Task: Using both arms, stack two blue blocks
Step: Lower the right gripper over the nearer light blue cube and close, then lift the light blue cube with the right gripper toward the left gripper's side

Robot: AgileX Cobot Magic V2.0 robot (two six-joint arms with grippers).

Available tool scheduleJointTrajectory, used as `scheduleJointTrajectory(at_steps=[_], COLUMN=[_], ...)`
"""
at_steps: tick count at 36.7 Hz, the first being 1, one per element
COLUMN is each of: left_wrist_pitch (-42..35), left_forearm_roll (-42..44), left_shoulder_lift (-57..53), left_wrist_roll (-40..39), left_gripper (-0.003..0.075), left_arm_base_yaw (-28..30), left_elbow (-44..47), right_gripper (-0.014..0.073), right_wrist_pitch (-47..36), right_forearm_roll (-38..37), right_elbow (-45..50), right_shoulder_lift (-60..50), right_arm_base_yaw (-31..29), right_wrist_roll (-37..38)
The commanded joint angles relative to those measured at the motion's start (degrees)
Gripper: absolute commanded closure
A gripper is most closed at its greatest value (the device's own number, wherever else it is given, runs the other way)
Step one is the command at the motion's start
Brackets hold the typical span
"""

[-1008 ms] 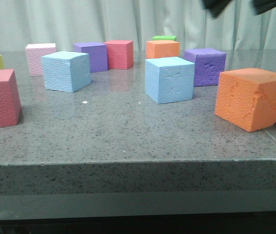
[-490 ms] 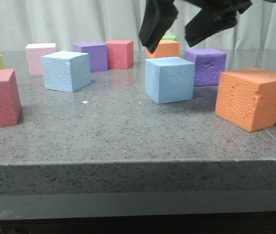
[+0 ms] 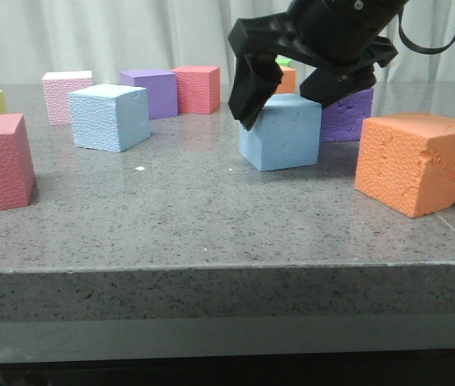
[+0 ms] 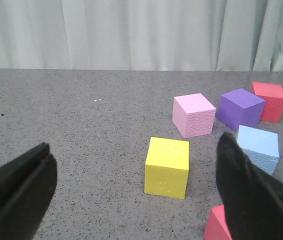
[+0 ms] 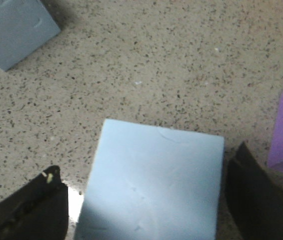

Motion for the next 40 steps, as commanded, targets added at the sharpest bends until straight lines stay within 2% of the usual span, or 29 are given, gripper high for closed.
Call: scheduleJointTrajectory(at_steps=[1,5,8,19,23,32,35,40], left_wrist_pitch=[-4.8,-4.8,-4.8,-4.8,-4.8,-4.8,-4.8,-4.8], left_forearm_roll=[-0.5,-0.5,-0.5,-0.5,-0.5,-0.5,-0.5,-0.5], left_shoulder_lift=[0.6,0.6,0.6,0.6,0.6,0.6,0.6,0.6], left_wrist_roll=[-0.4,-0.4,-0.4,-0.4,-0.4,-0.4,-0.4,-0.4], left_gripper=[0.0101,0.0101,0.0101,0.0101,0.0101,0.0101,0.0101,0.0101], left_arm_base_yaw=[0.2,0.2,0.2,0.2,0.2,0.2,0.2,0.2], left_elbow=[-2.1,-2.1,-2.1,-2.1,-2.1,-2.1,-2.1,-2.1], right_gripper=[0.0035,0.0204,0.0263,0.0263,0.0263,0.0262,0.0262,0.0262], right_wrist_pitch=[-3.2,-3.2,-3.0,-0.2,1.6,11.4,13.5,13.6], right_forearm_roll=[0.7,0.6,0.4,0.4,0.4,0.4,1.9,8.7], right_elbow=[-2.1,-2.1,-2.1,-2.1,-2.1,-2.6,-2.6,-2.6], right_shoulder_lift=[-2.0,-2.2,-2.7,-6.8,-7.7,-7.7,-7.7,-7.7], right_arm_base_yaw=[-0.5,-0.5,-0.5,3.8,6.8,12.5,13.6,14.3], right_wrist_roll=[-0.4,-0.8,-2.2,-7.9,-13.5,-29.7,-32.2,-36.0])
